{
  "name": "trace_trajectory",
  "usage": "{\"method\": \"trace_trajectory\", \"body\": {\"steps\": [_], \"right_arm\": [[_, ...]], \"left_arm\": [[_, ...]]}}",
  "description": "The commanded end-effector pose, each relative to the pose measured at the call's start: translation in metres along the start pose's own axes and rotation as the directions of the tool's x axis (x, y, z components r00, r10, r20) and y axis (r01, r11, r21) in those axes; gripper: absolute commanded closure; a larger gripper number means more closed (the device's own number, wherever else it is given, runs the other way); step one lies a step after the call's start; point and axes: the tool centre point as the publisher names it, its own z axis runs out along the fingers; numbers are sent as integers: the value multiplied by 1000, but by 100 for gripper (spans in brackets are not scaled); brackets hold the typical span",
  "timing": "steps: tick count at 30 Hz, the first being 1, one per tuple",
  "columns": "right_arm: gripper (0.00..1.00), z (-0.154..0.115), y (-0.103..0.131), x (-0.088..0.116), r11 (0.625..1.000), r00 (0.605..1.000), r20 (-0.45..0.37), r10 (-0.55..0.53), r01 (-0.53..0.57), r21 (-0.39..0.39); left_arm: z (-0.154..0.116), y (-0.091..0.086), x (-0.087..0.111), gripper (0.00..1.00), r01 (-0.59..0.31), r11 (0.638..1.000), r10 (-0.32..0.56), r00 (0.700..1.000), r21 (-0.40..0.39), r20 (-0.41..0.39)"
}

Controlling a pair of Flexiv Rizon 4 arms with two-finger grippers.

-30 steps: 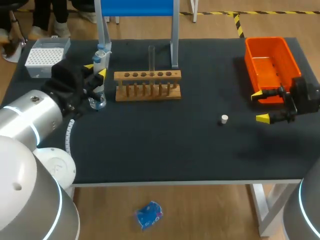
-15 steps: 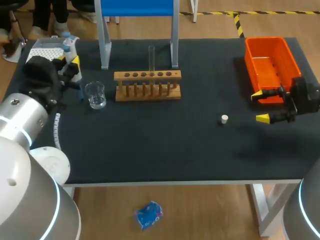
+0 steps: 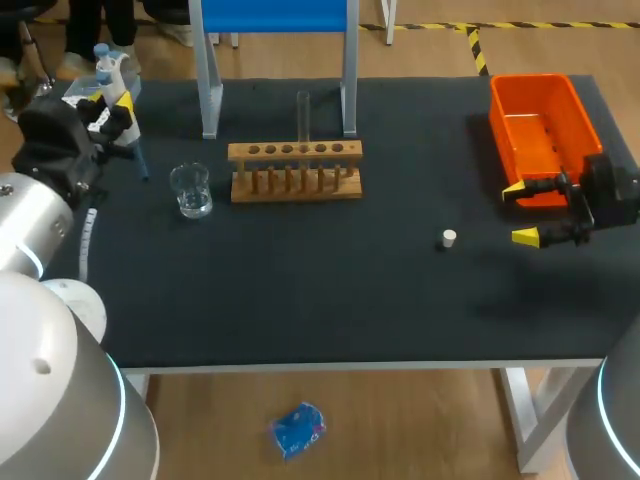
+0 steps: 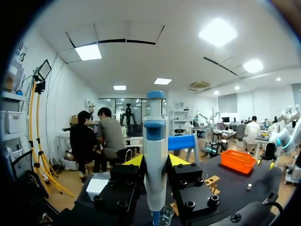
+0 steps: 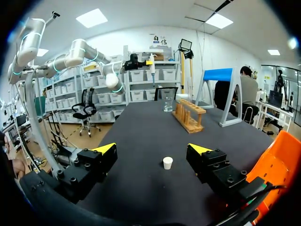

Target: Invert the test tube, pick up the pipette, mount the tip to pipette, aspirate from beaker and dispense into the tube, eject the tip, return the pipette, and cap with the stopper.

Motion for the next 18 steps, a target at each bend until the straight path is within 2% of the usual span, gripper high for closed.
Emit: {"method": "trace_trajectory", "body": {"steps": [1, 3, 5, 8, 9, 10, 12, 13, 18], "right_arm": [[0, 0, 0, 1, 1000, 1000, 1, -1, 1, 1], [0, 0, 0, 1, 1000, 1000, 1, -1, 1, 1], [0, 0, 0, 1, 1000, 1000, 1, -1, 1, 1], [0, 0, 0, 1, 1000, 1000, 1, -1, 1, 1], [0, 0, 0, 1, 1000, 1000, 1, -1, 1, 1], [0, 0, 0, 1, 1000, 1000, 1, -1, 1, 1], [0, 0, 0, 1, 1000, 1000, 1, -1, 1, 1], [0, 0, 0, 1, 1000, 1000, 1, -1, 1, 1], [0, 0, 0, 1, 1000, 1000, 1, -1, 1, 1]], "left_arm": [[2, 14, 9, 100, 36, 999, -4, 758, 37, -652], [4, 20, 22, 100, 43, 999, -11, 744, 32, -668], [7, 27, 30, 100, 13, 1000, -4, 736, 8, -677], [15, 34, 28, 100, -2, 1000, -3, 751, -8, -660], [17, 34, 27, 100, -7, 1000, -1, 763, -9, -646], [21, 33, 23, 100, -14, 1000, -2, 789, -21, -615], [26, 31, 21, 100, -17, 1000, 11, 802, -5, -597], [31, 30, 17, 100, -25, 1000, 13, 821, -12, -571], [48, 25, 17, 100, -47, 999, 41, 824, 4, -565]]}}
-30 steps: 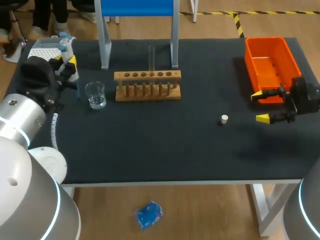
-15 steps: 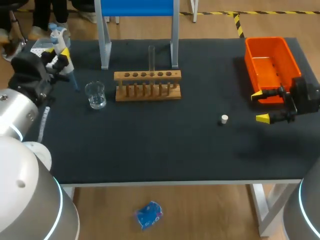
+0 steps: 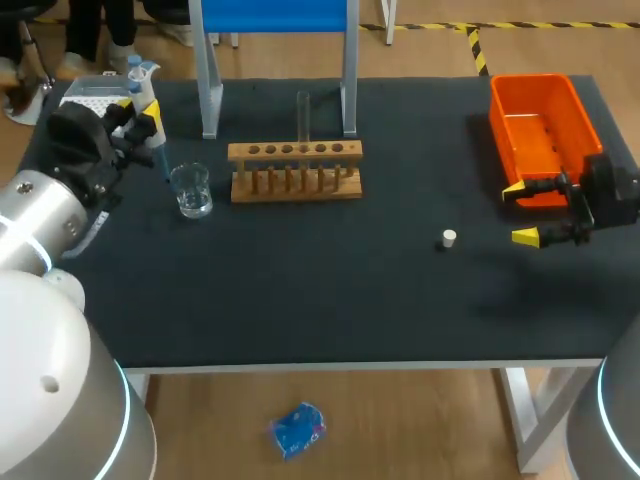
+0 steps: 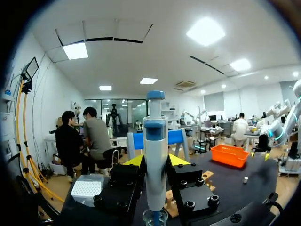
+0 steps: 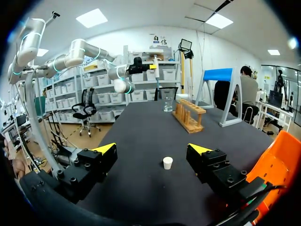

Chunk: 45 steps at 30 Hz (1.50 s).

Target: Invert the test tube, pick up the pipette, mount the tip to pipette, aspirate from beaker and dispense into the tube, eject the tip, return the pipette, and cap with the stopper.

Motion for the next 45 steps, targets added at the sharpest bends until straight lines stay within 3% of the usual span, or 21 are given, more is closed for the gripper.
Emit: {"method": "trace_trajectory", "body": {"steps": [1, 18, 26, 45], "right_arm": [[0, 0, 0, 0, 1000, 1000, 1, -1, 1, 1], [0, 0, 0, 0, 1000, 1000, 1, -1, 1, 1], [0, 0, 0, 0, 1000, 1000, 1, -1, 1, 1], [0, 0, 0, 0, 1000, 1000, 1, -1, 1, 1]], "left_arm": [[17, -4, -4, 100, -18, 1000, 12, 895, -8, -446], [94, -4, -8, 100, -31, 999, 16, 921, -33, -389], [127, -7, -1, 100, -43, 998, 22, 926, -47, -377], [190, -3, 1, 100, -44, 990, 9, 970, -136, -245]]}}
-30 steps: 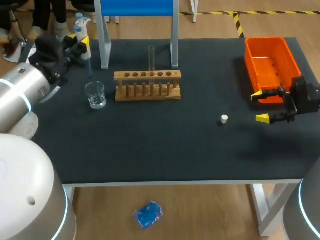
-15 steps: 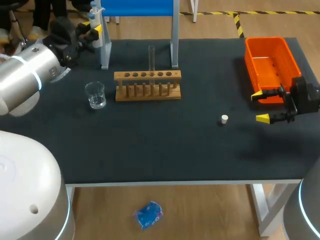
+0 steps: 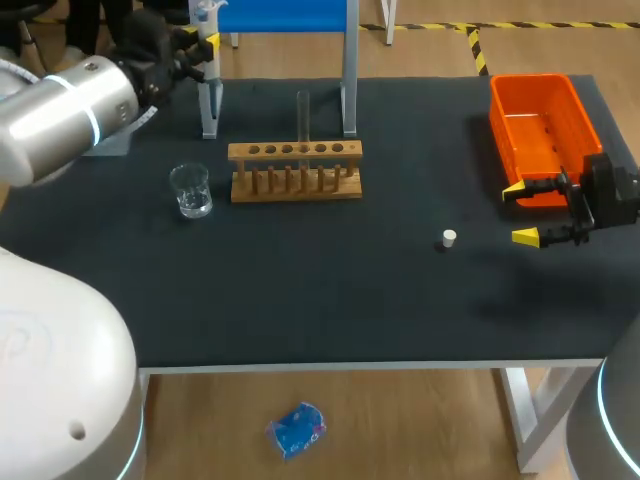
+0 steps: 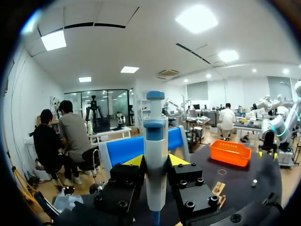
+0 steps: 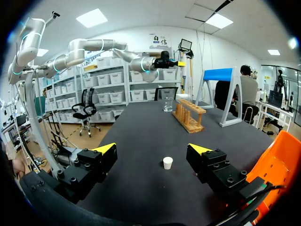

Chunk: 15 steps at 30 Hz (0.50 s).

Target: Invert the test tube, pick up the pipette, mount the tip to pipette, aspirate from beaker and dispense into the tube, eject the tip, return the pipette, and cap with the stopper.

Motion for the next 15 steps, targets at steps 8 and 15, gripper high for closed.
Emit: {"method": "trace_trajectory", "body": {"steps": [8, 15], "right_arm": [[0, 0, 0, 0, 1000, 1000, 1, -1, 1, 1], [0, 0, 0, 0, 1000, 1000, 1, -1, 1, 1]], "left_arm": [[35, 7, -21, 100, 37, 996, -33, 998, -84, 48], [43, 10, -36, 100, 48, 993, -34, 991, -108, 126]]}}
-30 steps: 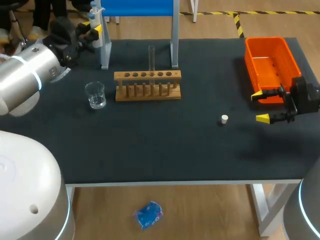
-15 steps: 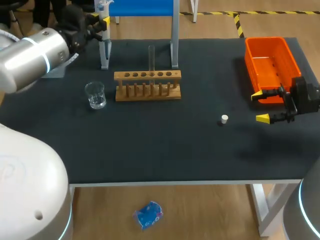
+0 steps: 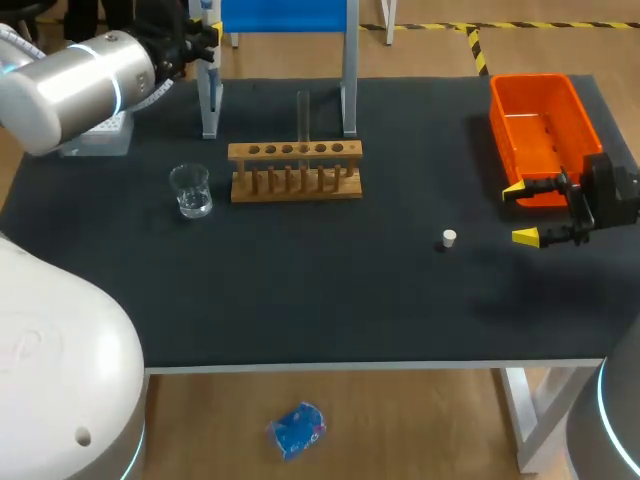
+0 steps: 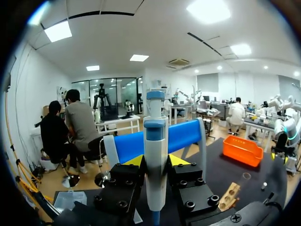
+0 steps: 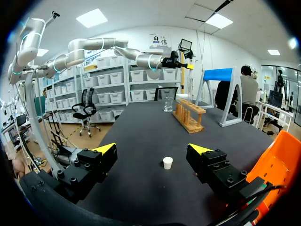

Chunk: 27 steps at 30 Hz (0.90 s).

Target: Invert the test tube, pick up the pipette, mount the tip to pipette, aspirate from beaker and dispense into the tube, eject the tip, return the pipette, and cap with the stopper.

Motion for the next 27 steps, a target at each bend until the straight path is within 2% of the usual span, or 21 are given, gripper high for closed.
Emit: {"method": "trace_trajectory", "body": {"steps": [1, 16, 27], "right_arm": [[0, 0, 0, 1, 1000, 1000, 1, -1, 1, 1], [0, 0, 0, 1, 1000, 1000, 1, -1, 1, 1], [0, 0, 0, 1, 1000, 1000, 1, -1, 1, 1]], "left_arm": [[5, -2, -2, 100, -4, 1000, 4, 999, -11, 41], [40, -4, -6, 100, 0, 997, 12, 989, -81, 144], [45, 1, -12, 100, 20, 994, 4, 978, -111, 210]]}}
